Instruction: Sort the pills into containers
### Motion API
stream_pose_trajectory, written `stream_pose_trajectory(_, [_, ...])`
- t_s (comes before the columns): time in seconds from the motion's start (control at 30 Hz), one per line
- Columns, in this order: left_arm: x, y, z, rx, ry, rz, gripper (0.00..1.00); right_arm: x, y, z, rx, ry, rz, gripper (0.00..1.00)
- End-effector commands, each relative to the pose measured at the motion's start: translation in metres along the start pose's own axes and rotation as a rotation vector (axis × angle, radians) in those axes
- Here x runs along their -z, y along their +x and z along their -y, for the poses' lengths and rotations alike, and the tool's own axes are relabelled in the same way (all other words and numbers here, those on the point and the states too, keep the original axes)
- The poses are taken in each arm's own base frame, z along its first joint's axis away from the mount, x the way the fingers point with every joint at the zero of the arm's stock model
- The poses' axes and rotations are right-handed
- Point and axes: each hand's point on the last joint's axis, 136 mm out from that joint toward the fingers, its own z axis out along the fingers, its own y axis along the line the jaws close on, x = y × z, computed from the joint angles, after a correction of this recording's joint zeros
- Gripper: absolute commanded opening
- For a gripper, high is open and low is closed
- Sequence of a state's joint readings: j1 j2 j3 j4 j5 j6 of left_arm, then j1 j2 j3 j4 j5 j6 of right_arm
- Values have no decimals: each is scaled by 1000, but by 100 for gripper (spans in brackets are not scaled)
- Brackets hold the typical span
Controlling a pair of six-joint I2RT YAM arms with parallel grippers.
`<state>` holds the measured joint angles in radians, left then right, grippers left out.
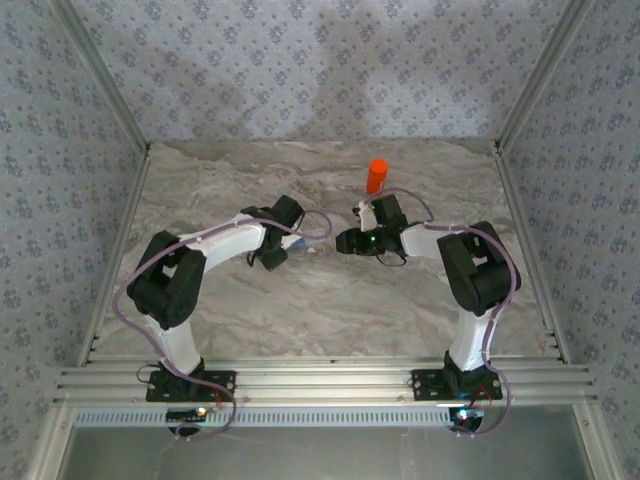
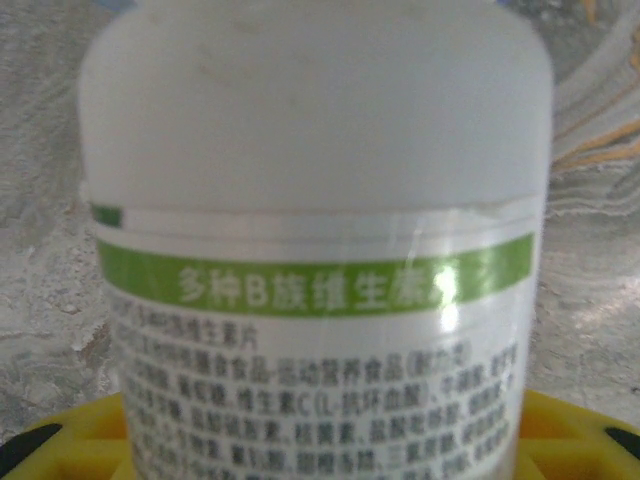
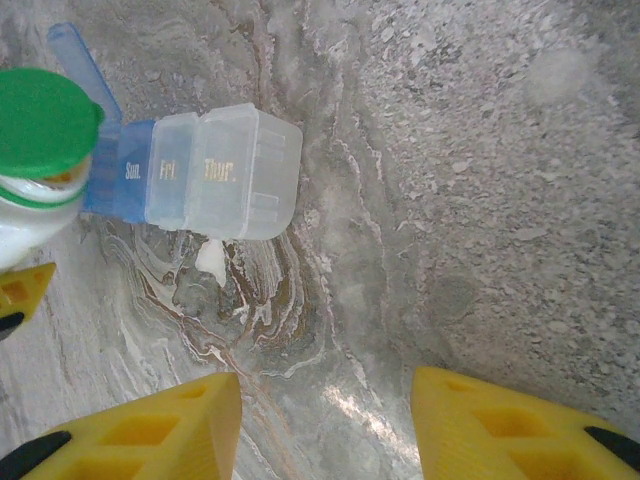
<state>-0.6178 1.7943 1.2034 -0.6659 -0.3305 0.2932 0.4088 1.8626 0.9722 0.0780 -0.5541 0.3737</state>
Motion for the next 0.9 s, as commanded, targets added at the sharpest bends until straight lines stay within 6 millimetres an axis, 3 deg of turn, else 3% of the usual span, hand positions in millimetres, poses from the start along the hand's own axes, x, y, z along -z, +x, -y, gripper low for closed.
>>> stream_pose_trajectory(0.0, [15, -11, -10, 72, -15, 88, 0, -3, -1, -2, 17, 6, -15, 50])
stream_pose_trajectory(0.23, [27, -17, -13, 117, -16, 165, 0, -5, 0, -1, 19, 8, -22, 50])
stream_pose_trajectory(0.4, [54, -27, -16, 184, 2, 317, 0, 1, -3, -6, 47, 6, 6, 50])
stream_pose_trajectory(0.5, [87, -41, -14, 229, 59, 510, 0, 11, -9, -9, 86, 26, 46, 49])
stream_pose_trajectory(0.63, [163, -61, -1, 224, 185, 929, 0, 37, -25, -30, 142, 12, 133, 49])
stream_pose_trajectory(0.77, [239, -52, 5, 181, 221, 1357, 0, 82, -47, -83, 264, -34, 248, 49])
stream_pose_trajectory(0.87, [268, -46, 18, 102, 284, 1463, 0, 124, -55, -140, 451, -90, 333, 49])
